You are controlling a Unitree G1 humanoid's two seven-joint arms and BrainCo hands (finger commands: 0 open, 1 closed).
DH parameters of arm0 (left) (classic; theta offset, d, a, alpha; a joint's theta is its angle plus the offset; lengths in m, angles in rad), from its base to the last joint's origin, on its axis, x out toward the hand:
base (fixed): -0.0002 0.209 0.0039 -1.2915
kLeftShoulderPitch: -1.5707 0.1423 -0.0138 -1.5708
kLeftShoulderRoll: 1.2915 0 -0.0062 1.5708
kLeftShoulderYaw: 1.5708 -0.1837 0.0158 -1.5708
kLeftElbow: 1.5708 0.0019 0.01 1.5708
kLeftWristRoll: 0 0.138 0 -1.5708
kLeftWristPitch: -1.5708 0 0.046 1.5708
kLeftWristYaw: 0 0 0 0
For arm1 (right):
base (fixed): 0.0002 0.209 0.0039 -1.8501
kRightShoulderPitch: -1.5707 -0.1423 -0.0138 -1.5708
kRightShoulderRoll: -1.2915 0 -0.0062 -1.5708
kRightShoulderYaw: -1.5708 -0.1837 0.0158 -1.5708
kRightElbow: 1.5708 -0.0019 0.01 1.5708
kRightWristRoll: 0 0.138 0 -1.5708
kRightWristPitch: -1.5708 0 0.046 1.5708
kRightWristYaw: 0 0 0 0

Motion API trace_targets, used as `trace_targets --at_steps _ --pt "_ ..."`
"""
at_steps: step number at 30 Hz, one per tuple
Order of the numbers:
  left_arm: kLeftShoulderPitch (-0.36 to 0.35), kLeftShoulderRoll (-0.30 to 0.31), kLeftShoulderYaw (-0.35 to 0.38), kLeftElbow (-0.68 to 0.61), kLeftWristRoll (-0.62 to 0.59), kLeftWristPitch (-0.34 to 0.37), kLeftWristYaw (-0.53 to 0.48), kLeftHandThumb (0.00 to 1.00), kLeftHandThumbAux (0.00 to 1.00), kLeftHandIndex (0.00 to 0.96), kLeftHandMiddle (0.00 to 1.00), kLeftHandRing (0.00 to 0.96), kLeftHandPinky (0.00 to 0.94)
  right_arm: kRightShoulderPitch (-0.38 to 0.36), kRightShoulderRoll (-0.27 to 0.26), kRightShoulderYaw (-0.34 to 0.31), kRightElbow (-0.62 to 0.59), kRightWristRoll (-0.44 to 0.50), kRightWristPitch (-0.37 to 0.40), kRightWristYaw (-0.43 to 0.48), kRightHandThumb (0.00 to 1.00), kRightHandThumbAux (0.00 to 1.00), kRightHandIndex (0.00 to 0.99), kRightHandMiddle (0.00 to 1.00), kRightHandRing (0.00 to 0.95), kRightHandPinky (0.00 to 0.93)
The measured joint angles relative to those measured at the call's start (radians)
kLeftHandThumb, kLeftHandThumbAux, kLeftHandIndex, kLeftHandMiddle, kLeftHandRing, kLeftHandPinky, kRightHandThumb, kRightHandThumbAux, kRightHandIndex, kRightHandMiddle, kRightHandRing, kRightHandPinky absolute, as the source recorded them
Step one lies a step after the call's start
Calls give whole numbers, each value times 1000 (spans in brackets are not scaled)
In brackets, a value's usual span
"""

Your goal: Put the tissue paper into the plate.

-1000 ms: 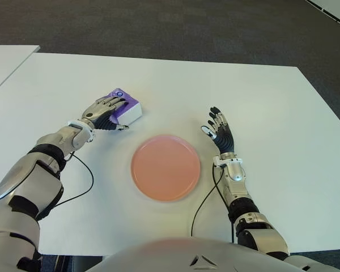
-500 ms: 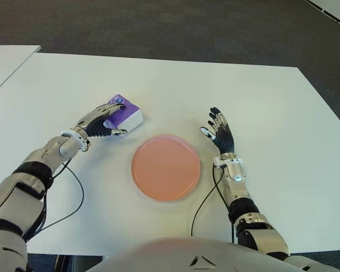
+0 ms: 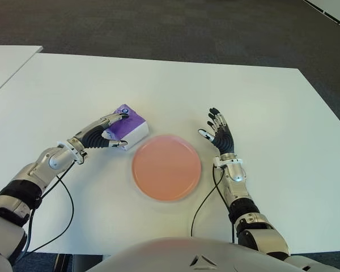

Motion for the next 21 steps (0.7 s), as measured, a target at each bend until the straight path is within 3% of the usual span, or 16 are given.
trace_targets --at_steps 10,21 --pt "62 5 35 -103 -18 58 -59 318 491 0 0 0 0 -4 1 -2 24 0 -29 9 0 740 0 0 0 0" --pt "73 5 51 -136 -17 95 -77 284 487 0 0 0 0 -5 2 -3 26 -1 -30 4 0 726 0 0 0 0"
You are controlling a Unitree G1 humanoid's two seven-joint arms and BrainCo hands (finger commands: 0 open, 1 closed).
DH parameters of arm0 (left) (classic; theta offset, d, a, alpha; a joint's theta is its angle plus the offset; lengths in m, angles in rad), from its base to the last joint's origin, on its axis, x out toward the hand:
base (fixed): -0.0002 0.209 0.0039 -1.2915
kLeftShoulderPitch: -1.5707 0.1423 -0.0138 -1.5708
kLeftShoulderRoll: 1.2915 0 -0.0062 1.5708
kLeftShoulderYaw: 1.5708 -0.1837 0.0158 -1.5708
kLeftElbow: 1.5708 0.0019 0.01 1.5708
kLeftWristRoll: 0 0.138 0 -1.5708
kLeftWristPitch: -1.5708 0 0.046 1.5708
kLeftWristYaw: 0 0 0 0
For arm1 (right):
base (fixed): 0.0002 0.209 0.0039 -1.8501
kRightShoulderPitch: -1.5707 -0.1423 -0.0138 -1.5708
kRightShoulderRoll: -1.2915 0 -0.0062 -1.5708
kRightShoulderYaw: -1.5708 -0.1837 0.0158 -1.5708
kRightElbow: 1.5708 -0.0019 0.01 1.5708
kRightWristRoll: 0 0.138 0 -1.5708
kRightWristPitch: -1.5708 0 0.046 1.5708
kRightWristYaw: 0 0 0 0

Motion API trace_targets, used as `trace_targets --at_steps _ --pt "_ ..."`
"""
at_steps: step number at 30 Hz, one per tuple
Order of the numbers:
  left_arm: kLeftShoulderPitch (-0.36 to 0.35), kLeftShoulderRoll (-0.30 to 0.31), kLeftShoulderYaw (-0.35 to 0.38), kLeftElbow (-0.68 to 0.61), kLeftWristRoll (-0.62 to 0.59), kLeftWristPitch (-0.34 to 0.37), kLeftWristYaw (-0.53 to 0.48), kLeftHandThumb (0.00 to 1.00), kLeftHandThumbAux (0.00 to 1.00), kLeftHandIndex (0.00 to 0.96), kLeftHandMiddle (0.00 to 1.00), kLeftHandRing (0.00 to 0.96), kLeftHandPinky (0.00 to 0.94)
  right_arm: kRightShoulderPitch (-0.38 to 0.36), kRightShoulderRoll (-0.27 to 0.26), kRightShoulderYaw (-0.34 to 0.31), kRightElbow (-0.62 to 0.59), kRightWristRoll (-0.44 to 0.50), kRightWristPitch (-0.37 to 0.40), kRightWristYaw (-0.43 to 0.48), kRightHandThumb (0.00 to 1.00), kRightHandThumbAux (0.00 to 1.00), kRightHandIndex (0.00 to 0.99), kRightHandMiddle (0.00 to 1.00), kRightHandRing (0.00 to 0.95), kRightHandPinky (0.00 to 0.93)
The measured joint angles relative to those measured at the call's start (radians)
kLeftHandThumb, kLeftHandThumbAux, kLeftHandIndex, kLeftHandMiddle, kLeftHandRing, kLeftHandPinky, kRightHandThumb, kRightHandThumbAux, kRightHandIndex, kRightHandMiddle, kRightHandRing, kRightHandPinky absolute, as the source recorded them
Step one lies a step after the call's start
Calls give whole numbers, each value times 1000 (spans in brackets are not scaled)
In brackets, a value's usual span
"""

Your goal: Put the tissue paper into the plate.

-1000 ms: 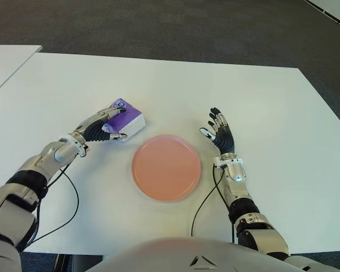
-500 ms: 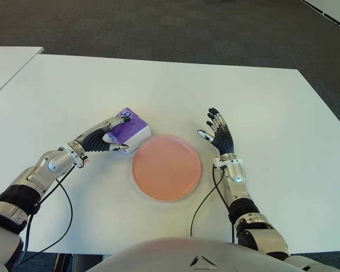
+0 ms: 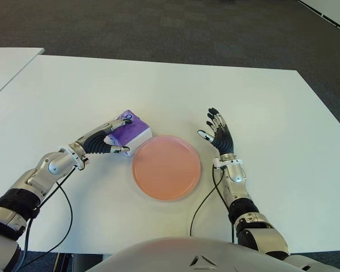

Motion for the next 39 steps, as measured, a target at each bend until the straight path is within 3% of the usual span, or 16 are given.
trace_targets --at_steps 7,15,20,26,32,39 --pt "-4 -1 4 1 32 -1 0 248 492 0 0 0 0 -1 -1 0 0 0 24 -9 0 732 0 0 0 0" --pt "-20 10 24 -21 82 32 -14 319 483 0 0 0 56 -1 0 2 0 0 7 19 0 750 0 0 0 0" --pt "-10 48 87 -132 83 150 -75 358 477 0 0 0 62 -3 3 1 1 0 -5 24 0 751 0 0 0 0" --pt "52 88 194 -297 85 271 -111 414 477 0 0 0 67 -9 5 -4 8 1 -9 30 0 757 0 0 0 0" --pt "108 89 285 -413 98 296 -106 441 480 0 0 0 65 -16 4 -9 26 1 -30 51 0 748 0 0 0 0" --pt "116 77 344 -453 131 287 -94 456 487 0 0 0 88 -26 3 -9 45 1 -45 71 0 737 0 0 0 0"
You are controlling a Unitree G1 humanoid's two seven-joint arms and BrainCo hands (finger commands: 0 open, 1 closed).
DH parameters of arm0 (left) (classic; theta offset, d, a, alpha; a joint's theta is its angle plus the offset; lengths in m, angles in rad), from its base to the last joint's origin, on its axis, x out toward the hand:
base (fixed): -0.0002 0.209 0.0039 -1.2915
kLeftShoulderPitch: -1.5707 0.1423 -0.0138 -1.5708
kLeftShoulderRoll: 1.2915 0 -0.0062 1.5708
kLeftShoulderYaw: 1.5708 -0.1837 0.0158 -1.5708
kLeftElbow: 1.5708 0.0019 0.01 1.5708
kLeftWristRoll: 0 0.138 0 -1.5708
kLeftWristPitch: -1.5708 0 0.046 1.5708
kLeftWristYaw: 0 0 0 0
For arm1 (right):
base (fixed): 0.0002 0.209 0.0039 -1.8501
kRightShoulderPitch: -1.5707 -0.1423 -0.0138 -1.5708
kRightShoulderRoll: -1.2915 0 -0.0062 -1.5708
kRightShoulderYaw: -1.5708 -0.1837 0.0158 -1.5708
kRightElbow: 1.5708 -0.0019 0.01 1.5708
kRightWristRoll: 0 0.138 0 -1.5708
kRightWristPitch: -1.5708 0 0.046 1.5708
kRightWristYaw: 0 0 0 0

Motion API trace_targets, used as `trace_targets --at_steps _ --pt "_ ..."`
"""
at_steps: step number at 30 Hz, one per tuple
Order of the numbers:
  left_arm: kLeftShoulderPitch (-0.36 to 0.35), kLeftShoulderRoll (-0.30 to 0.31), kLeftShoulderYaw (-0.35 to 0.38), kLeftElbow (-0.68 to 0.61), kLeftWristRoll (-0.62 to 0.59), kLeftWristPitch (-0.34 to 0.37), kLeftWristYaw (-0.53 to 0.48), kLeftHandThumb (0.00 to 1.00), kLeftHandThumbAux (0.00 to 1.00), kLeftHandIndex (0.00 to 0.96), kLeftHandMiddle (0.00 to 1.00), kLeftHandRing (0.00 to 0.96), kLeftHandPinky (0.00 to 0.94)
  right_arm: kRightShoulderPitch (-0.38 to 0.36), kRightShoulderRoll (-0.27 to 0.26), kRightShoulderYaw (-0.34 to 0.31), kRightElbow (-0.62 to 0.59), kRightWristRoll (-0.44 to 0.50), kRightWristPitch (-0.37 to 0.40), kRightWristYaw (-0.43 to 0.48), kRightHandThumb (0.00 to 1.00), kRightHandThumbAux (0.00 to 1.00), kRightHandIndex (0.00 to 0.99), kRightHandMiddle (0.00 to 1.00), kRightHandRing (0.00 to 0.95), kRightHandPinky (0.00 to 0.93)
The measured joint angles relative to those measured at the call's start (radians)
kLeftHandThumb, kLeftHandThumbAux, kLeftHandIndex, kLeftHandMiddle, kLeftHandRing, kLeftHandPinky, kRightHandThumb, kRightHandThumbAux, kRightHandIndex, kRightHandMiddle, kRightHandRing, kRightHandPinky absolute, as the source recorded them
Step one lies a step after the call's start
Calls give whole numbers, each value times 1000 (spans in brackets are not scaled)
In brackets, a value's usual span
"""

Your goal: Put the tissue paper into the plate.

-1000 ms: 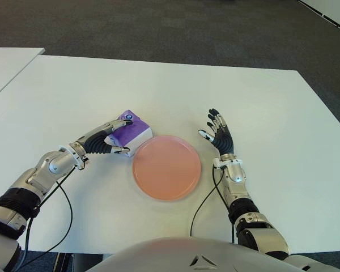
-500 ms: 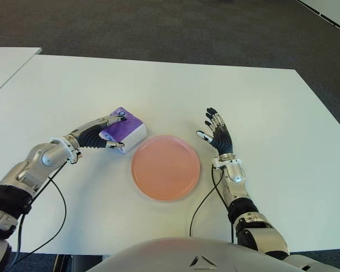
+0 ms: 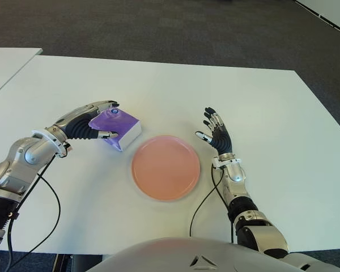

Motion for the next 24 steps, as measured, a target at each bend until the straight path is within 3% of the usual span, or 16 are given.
trace_targets --at_steps 6,16,24 --pt "-20 -1 36 10 37 -61 7 455 477 0 0 0 91 -5 -1 -2 5 0 -1 11 0 744 0 0 0 0" --pt "-106 14 83 69 144 -238 96 365 457 0 0 0 50 -9 -1 -1 12 0 -3 27 0 760 0 0 0 0" --pt "-131 29 100 75 232 -331 146 289 450 0 0 0 44 -9 0 -2 12 1 -45 53 0 748 0 0 0 0"
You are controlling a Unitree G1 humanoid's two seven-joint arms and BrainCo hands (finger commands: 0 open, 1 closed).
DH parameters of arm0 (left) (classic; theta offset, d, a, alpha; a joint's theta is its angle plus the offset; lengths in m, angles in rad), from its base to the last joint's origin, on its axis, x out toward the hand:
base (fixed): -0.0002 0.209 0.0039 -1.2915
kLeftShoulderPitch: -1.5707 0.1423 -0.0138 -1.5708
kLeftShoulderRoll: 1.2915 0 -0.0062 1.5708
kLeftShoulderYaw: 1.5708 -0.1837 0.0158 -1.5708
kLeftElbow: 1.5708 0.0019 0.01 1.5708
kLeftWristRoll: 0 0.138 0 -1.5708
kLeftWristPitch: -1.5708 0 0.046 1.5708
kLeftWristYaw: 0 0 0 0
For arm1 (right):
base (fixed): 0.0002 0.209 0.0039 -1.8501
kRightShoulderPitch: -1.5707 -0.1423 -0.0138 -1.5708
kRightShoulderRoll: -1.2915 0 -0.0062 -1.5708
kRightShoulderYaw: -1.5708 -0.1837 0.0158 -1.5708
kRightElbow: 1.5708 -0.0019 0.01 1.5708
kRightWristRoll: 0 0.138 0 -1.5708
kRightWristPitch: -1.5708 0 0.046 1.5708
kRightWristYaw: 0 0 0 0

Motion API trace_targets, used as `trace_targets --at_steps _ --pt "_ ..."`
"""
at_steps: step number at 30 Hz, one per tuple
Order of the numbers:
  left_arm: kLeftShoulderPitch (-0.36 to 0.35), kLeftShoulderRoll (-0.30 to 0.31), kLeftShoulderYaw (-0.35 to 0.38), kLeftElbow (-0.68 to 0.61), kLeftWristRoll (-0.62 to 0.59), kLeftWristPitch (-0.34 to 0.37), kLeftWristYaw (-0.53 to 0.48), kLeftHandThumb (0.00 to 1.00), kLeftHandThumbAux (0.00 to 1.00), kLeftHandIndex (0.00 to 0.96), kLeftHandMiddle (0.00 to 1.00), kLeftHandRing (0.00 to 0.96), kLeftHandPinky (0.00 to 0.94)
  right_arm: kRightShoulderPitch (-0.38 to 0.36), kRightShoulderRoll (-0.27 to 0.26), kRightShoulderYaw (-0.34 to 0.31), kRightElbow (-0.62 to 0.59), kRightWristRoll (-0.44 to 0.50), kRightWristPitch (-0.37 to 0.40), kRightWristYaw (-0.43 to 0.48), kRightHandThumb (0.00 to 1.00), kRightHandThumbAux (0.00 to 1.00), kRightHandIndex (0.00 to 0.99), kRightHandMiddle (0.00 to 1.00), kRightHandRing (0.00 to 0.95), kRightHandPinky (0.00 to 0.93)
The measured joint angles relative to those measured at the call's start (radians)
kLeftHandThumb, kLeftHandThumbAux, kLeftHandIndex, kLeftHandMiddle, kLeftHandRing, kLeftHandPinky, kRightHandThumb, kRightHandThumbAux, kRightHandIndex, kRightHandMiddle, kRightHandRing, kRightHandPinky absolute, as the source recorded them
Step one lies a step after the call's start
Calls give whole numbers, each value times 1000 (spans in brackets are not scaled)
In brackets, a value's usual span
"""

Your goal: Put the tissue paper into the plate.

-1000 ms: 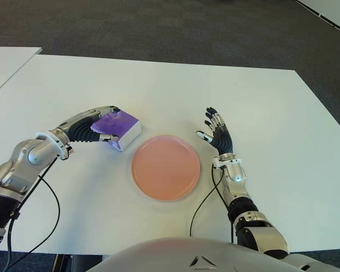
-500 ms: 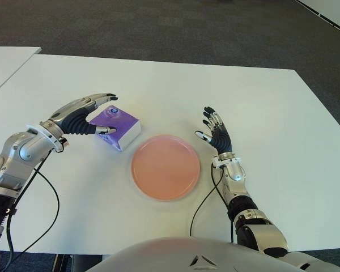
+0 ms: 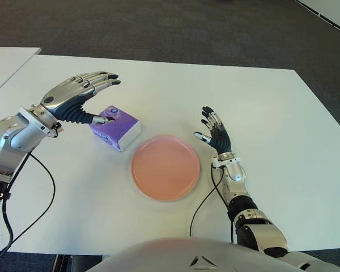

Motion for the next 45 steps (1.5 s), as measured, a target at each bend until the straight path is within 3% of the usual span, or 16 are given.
trace_targets --at_steps 6,12,20,28,36,45 --pt "-23 25 -23 66 193 -61 155 154 439 0 0 0 4 -3 -1 -3 2 2 -20 28 0 740 0 0 0 0" --pt "-105 60 -106 185 424 -53 357 92 423 0 0 0 0 -10 -2 -3 3 1 -21 36 0 743 0 0 0 0" --pt "-252 109 -274 328 734 8 583 103 364 0 0 0 0 -16 -2 -3 -1 1 -30 37 0 779 0 0 0 0" --pt "-425 114 -511 566 1013 86 790 199 239 0 0 0 0 -15 0 -9 2 6 -66 48 0 800 0 0 0 0" --pt "-519 94 -681 746 1121 109 880 266 169 0 0 0 0 -15 0 -22 7 6 -76 44 0 822 0 0 0 0" --pt "-594 67 -790 872 1138 109 923 325 129 0 0 0 0 -15 2 -31 7 5 -91 45 0 841 0 0 0 0"
